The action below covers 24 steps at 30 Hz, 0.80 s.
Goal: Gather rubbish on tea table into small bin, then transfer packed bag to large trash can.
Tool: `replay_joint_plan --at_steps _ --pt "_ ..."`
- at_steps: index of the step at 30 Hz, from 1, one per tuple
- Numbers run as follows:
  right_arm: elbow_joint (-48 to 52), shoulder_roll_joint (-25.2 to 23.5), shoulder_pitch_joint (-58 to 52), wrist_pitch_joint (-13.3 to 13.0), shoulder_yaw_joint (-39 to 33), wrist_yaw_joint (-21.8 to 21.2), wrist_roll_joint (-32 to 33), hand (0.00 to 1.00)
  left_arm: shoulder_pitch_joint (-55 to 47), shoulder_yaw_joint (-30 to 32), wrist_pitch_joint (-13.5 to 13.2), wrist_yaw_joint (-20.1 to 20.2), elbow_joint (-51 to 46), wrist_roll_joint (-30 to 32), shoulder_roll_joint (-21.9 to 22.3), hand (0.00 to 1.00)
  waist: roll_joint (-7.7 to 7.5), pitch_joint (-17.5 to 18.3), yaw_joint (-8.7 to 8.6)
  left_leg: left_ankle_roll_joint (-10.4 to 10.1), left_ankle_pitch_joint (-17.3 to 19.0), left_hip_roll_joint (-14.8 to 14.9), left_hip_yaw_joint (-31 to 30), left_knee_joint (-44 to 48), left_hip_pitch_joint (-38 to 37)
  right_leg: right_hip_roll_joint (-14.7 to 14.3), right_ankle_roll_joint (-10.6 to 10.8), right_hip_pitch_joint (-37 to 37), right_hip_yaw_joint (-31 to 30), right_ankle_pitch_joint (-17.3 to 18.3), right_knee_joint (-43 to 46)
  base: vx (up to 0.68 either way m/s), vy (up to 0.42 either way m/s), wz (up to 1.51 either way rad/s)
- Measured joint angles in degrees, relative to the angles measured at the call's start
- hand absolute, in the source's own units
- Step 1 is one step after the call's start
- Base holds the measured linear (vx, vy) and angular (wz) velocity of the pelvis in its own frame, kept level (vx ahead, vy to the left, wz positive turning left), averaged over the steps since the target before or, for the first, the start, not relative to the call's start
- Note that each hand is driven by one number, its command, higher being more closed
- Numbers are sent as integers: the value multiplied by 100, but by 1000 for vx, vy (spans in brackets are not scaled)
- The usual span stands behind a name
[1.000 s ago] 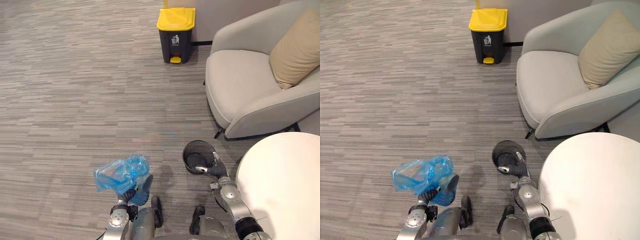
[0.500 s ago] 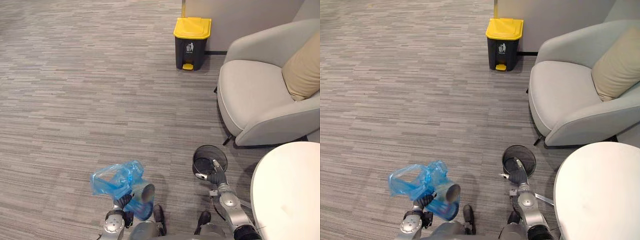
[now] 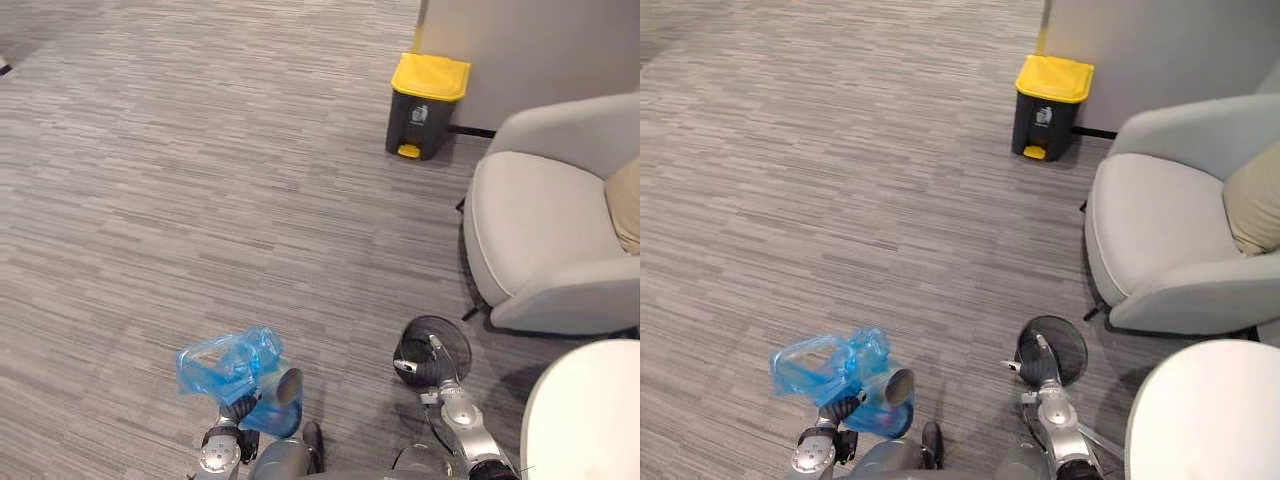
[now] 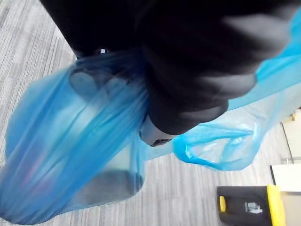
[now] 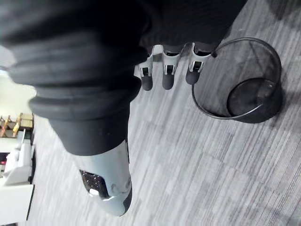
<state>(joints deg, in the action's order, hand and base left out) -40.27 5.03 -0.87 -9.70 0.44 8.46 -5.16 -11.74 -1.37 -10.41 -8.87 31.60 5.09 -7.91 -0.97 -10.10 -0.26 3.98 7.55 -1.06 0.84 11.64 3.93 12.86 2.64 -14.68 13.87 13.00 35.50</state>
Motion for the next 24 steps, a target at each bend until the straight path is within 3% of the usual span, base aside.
replay_joint_plan --at_steps 2,3,4,5,6,7,9,11,12,14,15,17,19,20,21,22,24 --pt "-4 7 3 -1 -4 11 12 0 16 59 3 0 2 -5 -14 100 2 -2 -86 -59 4 28 -187 -141 -184 -314 -1 -156 52 -41 -616 220 -103 63" --pt "-5 3 -5 1 -5 13 14 0 70 76 2 1 5 -5 -11 100 -18 4 -117 -156 55 8 -253 -163 -263 -445 -27 -152 49 -248 -1276 233 -155 55" --pt "-4 -8 -18 0 -6 13 23 0 127 110 0 0 8 -4 -32 100 -101 18 -130 -290 148 -62 -279 -125 -284 -457 -132 -145 10 -706 -1786 248 -188 58" --pt "-3 -6 -40 0 -17 13 27 0 168 120 1 -1 14 -3 -41 100 -182 61 -165 -341 235 -102 -356 -98 -284 -428 -205 -135 -15 -1013 -1827 224 -202 64" --pt "-5 27 -79 8 -118 11 35 0 243 127 4 -1 57 -2 16 100 -74 60 -206 -436 406 -7 -466 17 -291 -478 -275 -89 116 -1051 -1716 261 -227 48" --pt "7 25 -94 9 -219 11 45 0 262 138 -5 0 50 -2 62 100 110 66 -194 -537 609 181 -499 146 -266 -642 -302 -23 223 -874 -1755 266 -212 32" --pt "49 22 -106 23 -257 11 59 0 264 152 -1 1 50 -1 109 100 277 44 -194 -766 753 444 -413 593 -183 -876 -404 148 320 -700 -1873 302 -188 12" --pt "309 -31 -304 43 -240 13 68 0 240 180 9 7 -47 0 168 100 271 -12 -186 -1033 747 865 57 2450 407 -1135 -533 688 423 -574 -2056 325 -185 10" --pt "544 -92 -435 46 -215 16 96 0 133 197 10 8 -227 -1 238 100 241 -37 -128 -1079 750 1210 405 3475 706 -1272 -629 1013 432 -476 -2126 358 -157 -20" --pt "765 -137 -458 35 -234 31 187 0 94 190 11 15 -396 -1 295 100 102 -52 -39 -906 852 1490 809 4052 1070 -1305 -681 1363 351 -397 -2278 337 -123 -29" --pt "807 -159 -454 -5 -235 31 244 0 120 188 10 15 -475 -1 304 100 1 -29 -27 -853 881 1519 907 3912 1341 -1299 -671 1492 272 -409 -2466 294 -66 -23" --pt "805 -166 -389 -11 -237 33 249 0 179 181 10 20 -499 1 308 100 -36 -25 49 -818 900 1472 901 3276 1608 -1300 -641 1617 91 -435 -2656 327 7 -43" --pt "681 -197 -299 0 -290 33 251 0 220 180 14 22 -488 3 319 100 -49 -35 126 -848 833 1227 662 2288 1658 -1265 -618 1729 -130 -446 -2741 328 167 -65" --pt "574 -236 -265 1 -297 33 252 0 223 181 13 22 -476 3 318 100 -39 -47 129 -886 504 995 280 1278 1606 -1215 -530 1836 -328 -405 -2775 300 201 -66" --pt "555 -227 -266 2 -309 33 255 0 221 180 12 22 -458 3 323 100 -15 -45 136 -874 199 926 152 869 1547 -1205 -420 1881 -414 -353 -2776 405 332 -88" --pt "540 -176 -280 -1 -347 30 255 0 197 177 11 20 -374 6 380 100 192 -21 150 -945 -969 940 -99 325 1381 -1306 -172 1965 -688 -194 -2777 261 261 -78" --pt "355 -294 -223 9 -282 21 249 0 283 181 49 25 -171 8 301 100 -19 -6 156 -804 -610 756 142 553 1346 -1057 32 1890 -1035 -59 -2643 308 306 -77"
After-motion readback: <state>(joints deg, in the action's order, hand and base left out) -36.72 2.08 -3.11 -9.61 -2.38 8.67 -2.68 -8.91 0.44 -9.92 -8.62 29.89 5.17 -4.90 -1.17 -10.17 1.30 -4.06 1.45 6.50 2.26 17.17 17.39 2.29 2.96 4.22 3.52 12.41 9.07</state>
